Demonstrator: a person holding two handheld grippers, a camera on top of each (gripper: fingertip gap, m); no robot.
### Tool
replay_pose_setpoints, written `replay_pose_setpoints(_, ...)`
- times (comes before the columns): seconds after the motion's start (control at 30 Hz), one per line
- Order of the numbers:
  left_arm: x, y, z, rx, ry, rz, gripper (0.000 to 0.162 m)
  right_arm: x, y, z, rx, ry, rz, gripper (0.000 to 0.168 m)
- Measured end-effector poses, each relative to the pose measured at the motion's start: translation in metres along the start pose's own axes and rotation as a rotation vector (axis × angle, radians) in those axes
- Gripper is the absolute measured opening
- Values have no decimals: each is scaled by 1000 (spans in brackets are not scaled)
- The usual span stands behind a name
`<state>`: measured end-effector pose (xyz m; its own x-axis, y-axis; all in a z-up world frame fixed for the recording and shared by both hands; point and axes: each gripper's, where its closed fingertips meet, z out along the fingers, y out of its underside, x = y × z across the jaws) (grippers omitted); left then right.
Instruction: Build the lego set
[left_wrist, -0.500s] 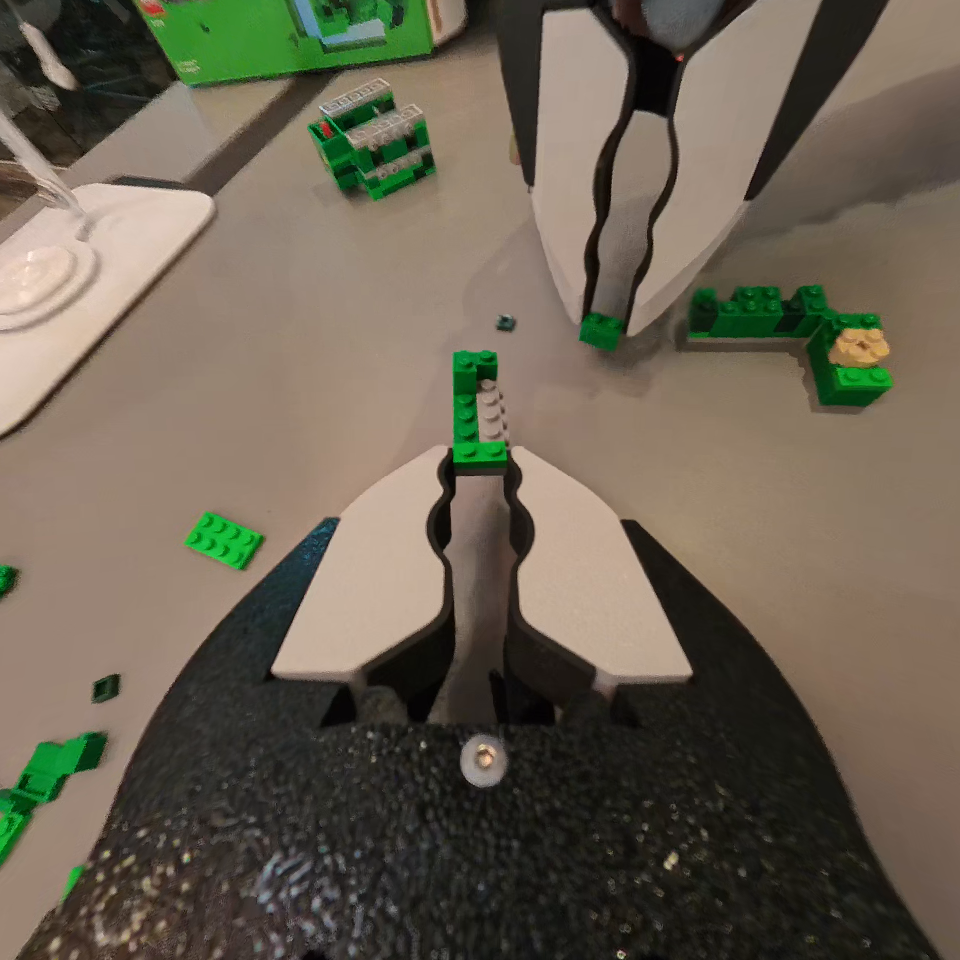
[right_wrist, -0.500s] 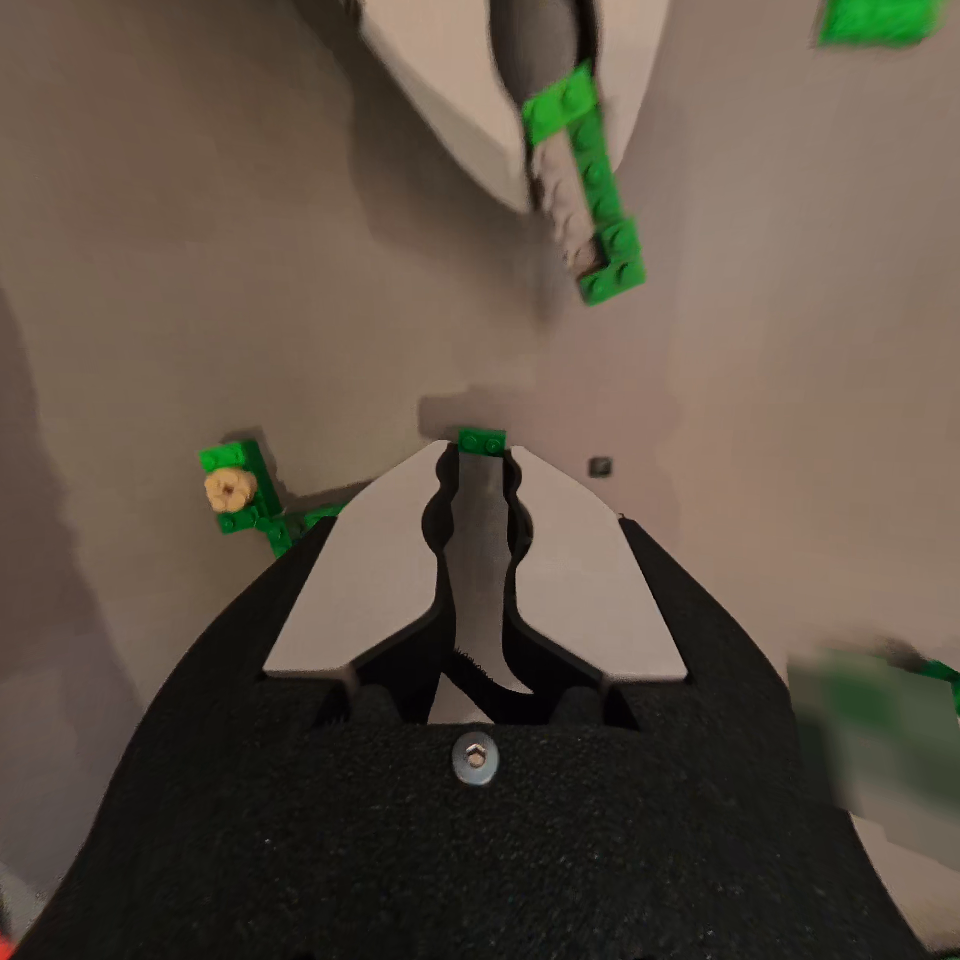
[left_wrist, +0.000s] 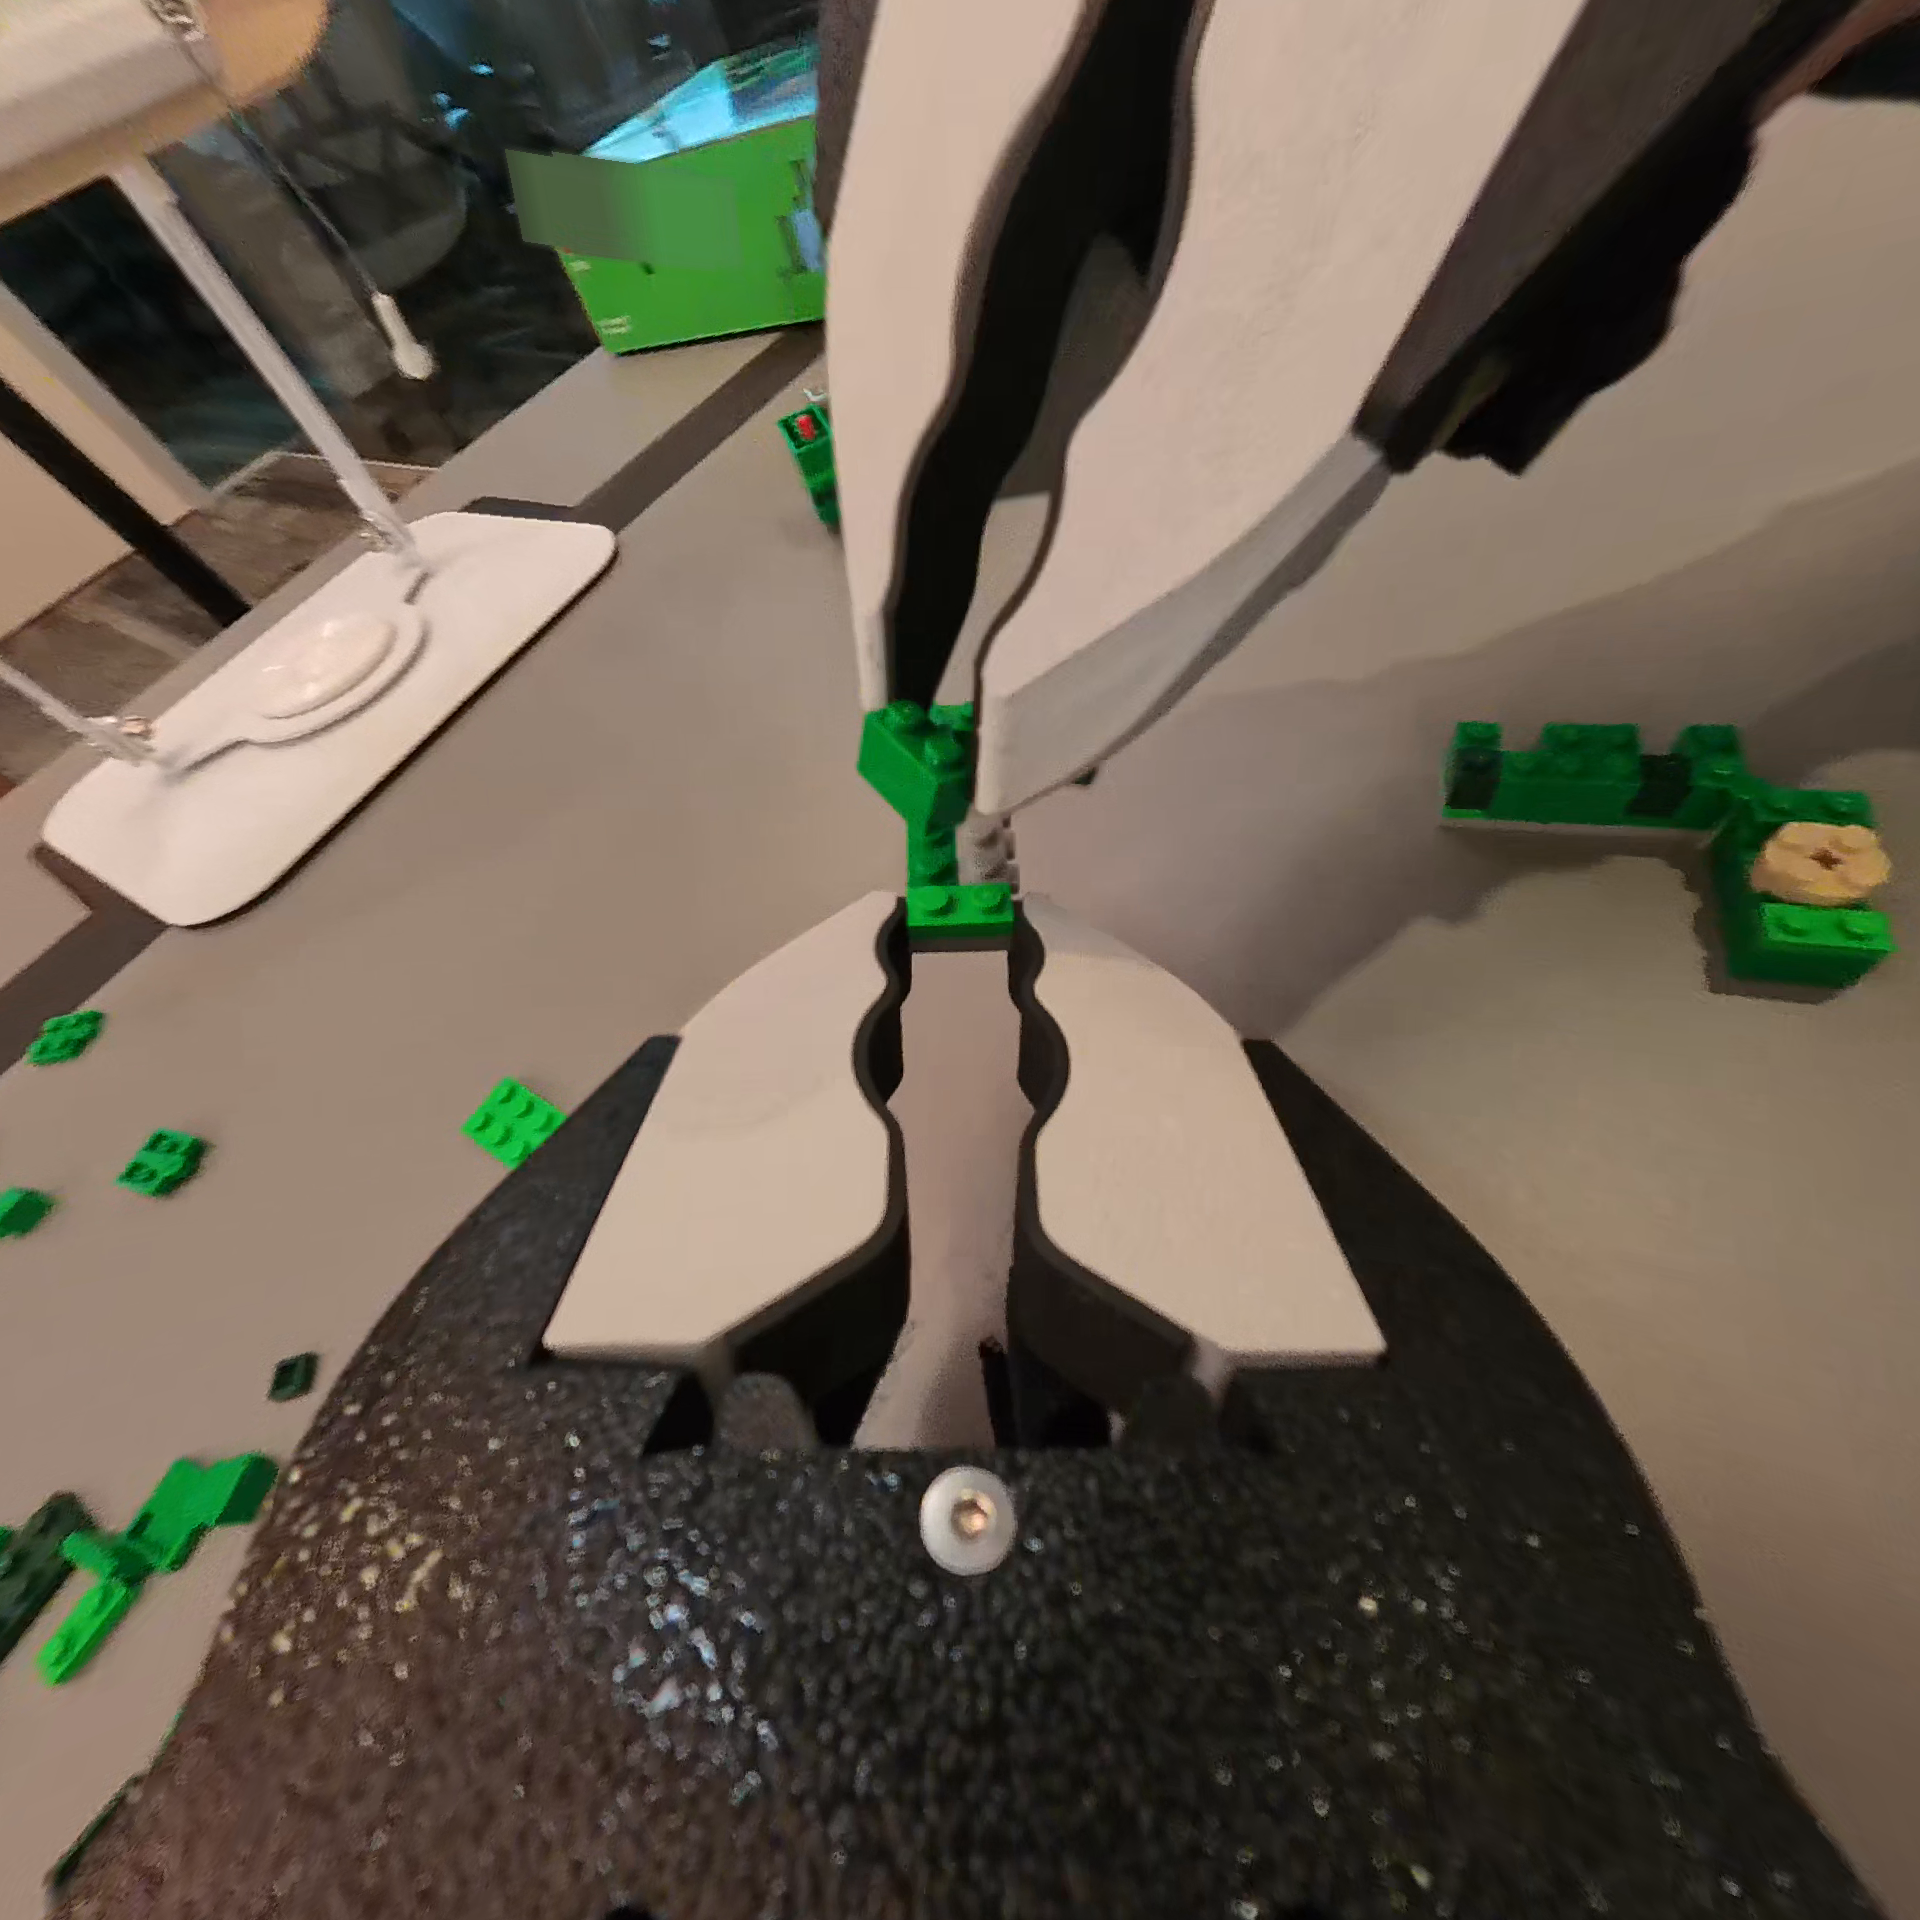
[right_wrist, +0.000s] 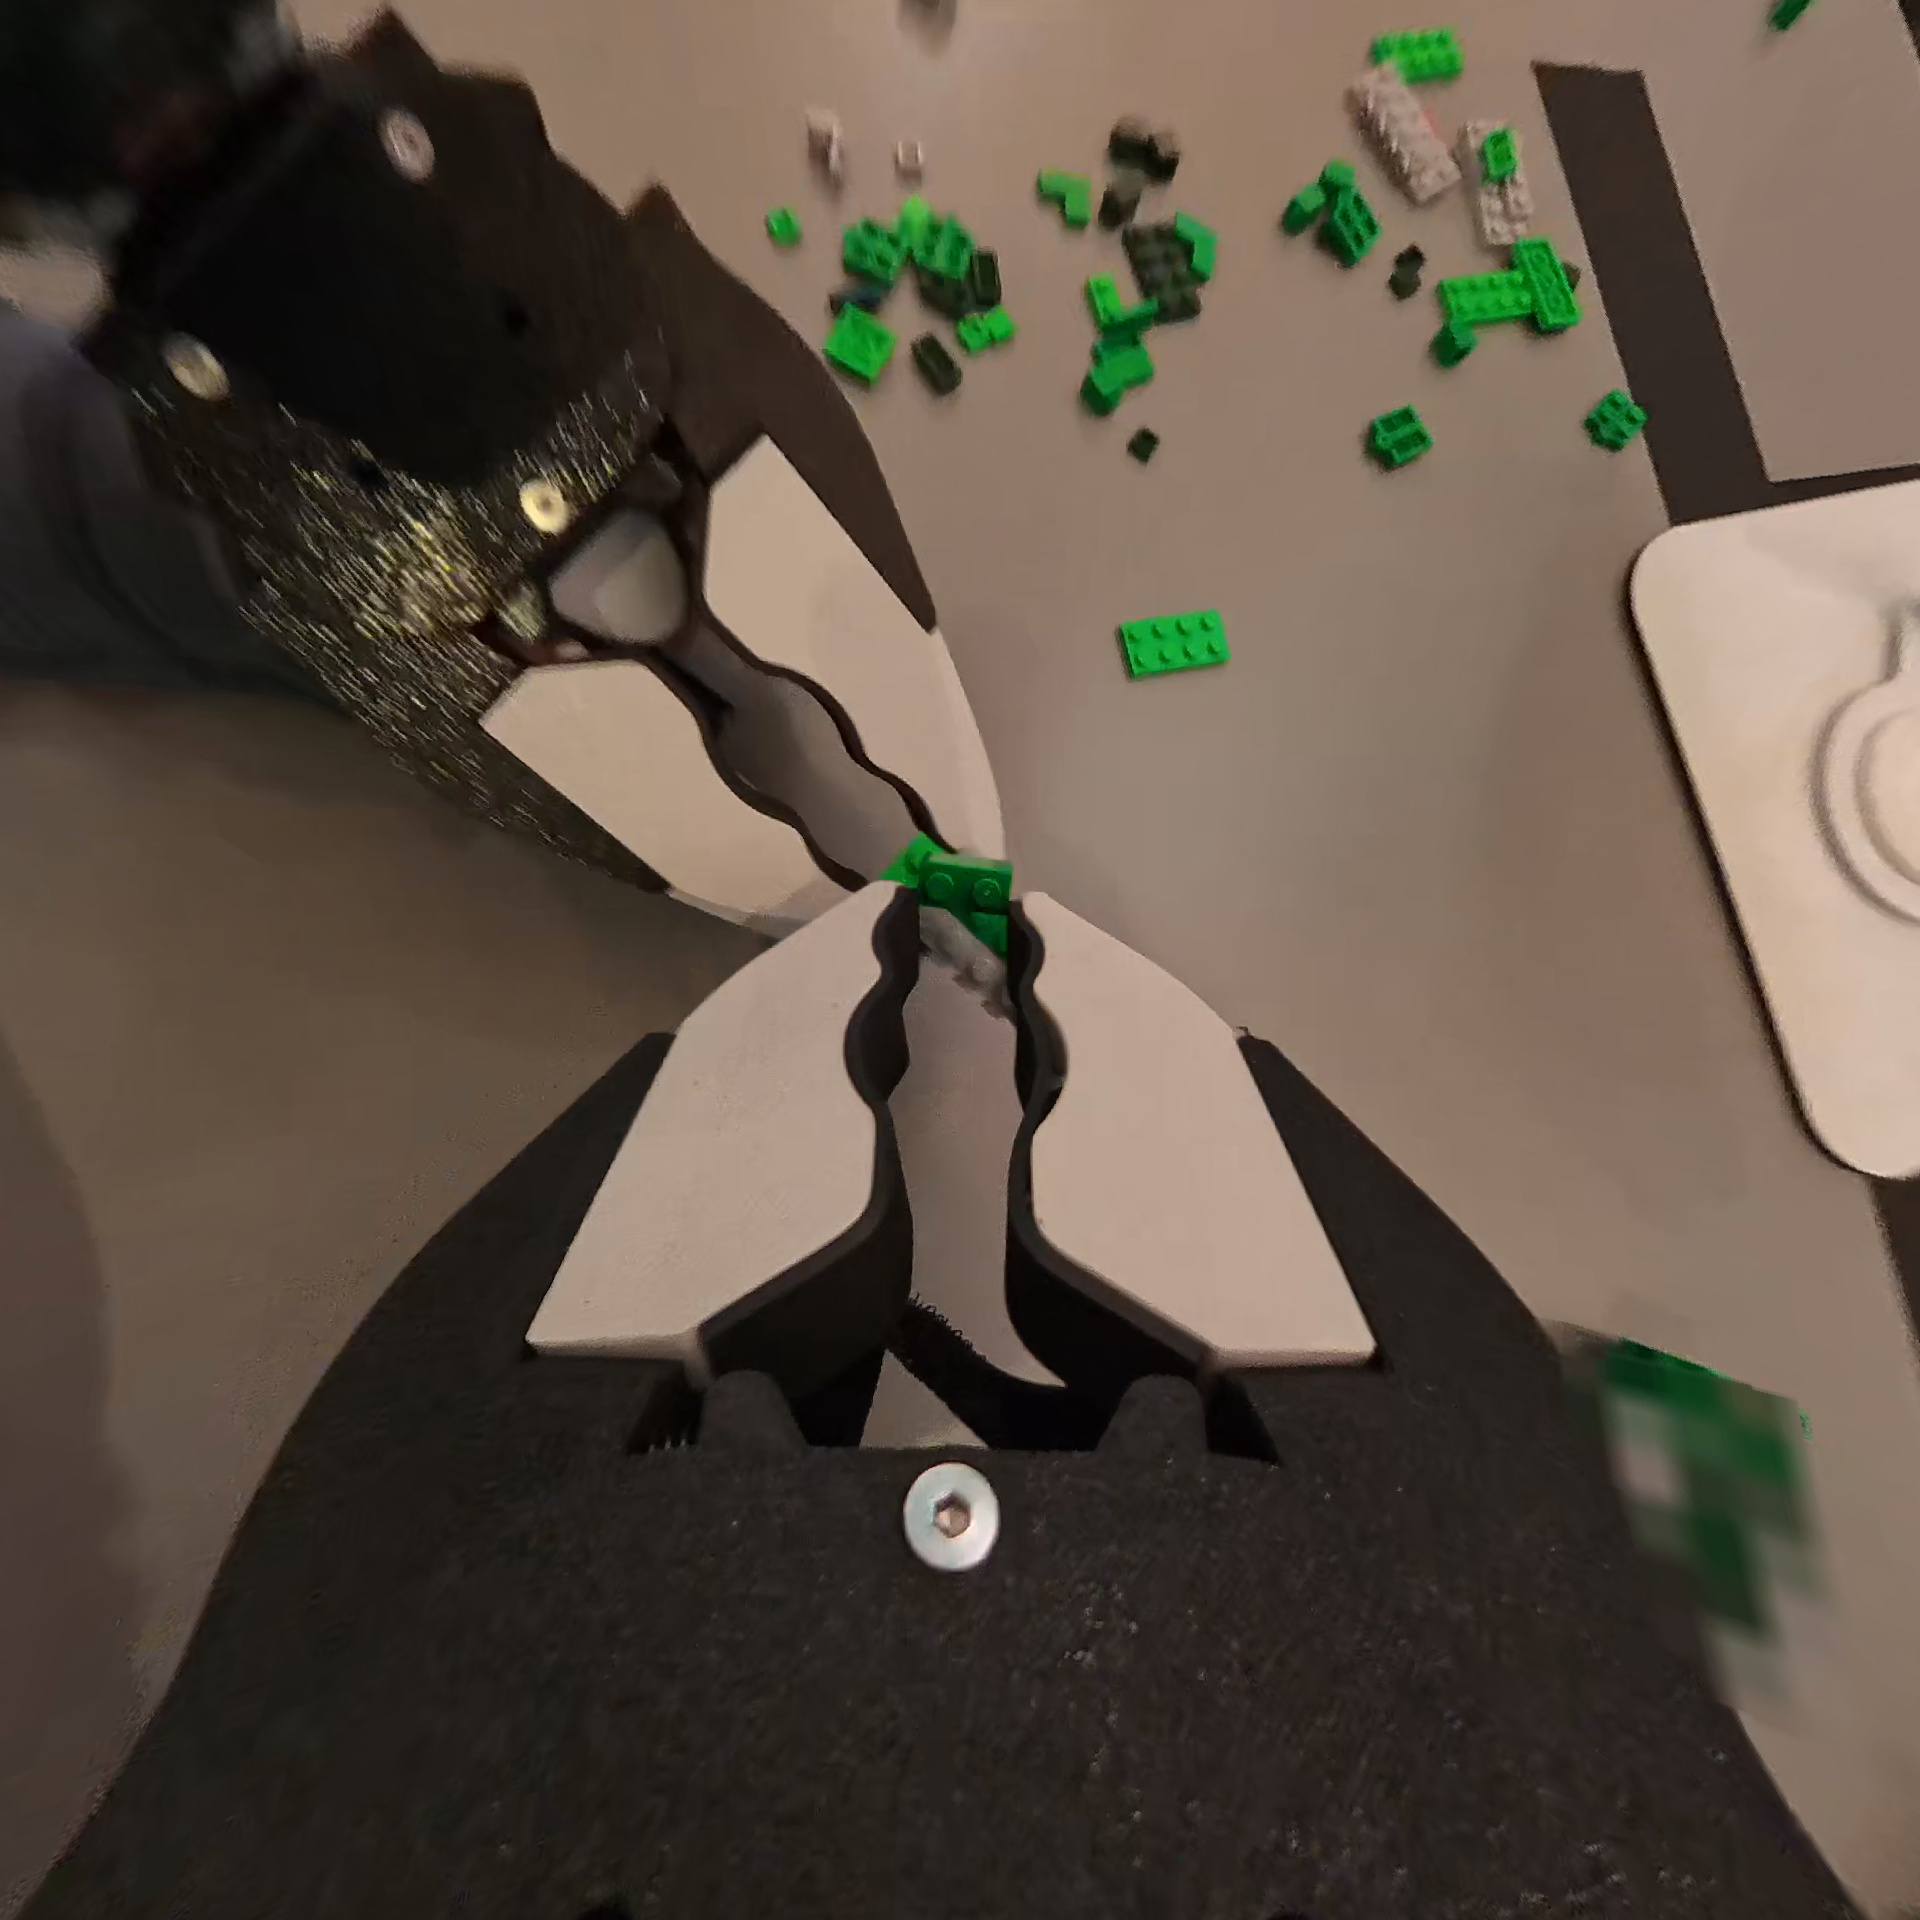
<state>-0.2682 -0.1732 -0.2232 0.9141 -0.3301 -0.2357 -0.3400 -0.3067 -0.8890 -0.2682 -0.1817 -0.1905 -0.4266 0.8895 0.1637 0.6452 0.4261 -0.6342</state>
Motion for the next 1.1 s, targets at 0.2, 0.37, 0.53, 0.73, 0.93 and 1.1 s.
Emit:
replay_pose_setpoints(0.2,10,4,3,-25,76,13,17,-9,12,6,-118,-92,1,15)
replay_pose_setpoints(0.37,16,4,1,-22,134,15,17,-12,20,8,-192,-131,-46,15)
replay_pose_setpoints(0.53,20,4,1,-25,161,22,17,-13,22,8,-221,-149,-37,18)
replay_pose_setpoints(0.73,20,3,0,-9,180,6,17,-16,24,7,-223,-169,-36,22)
replay_pose_setpoints(0.93,20,2,-1,-7,179,0,17,-15,24,2,-195,-174,-56,22)
replay_pose_setpoints(1.1,-8,9,-2,-34,12,-54,17,-16,22,-10,-100,-178,-65,14)
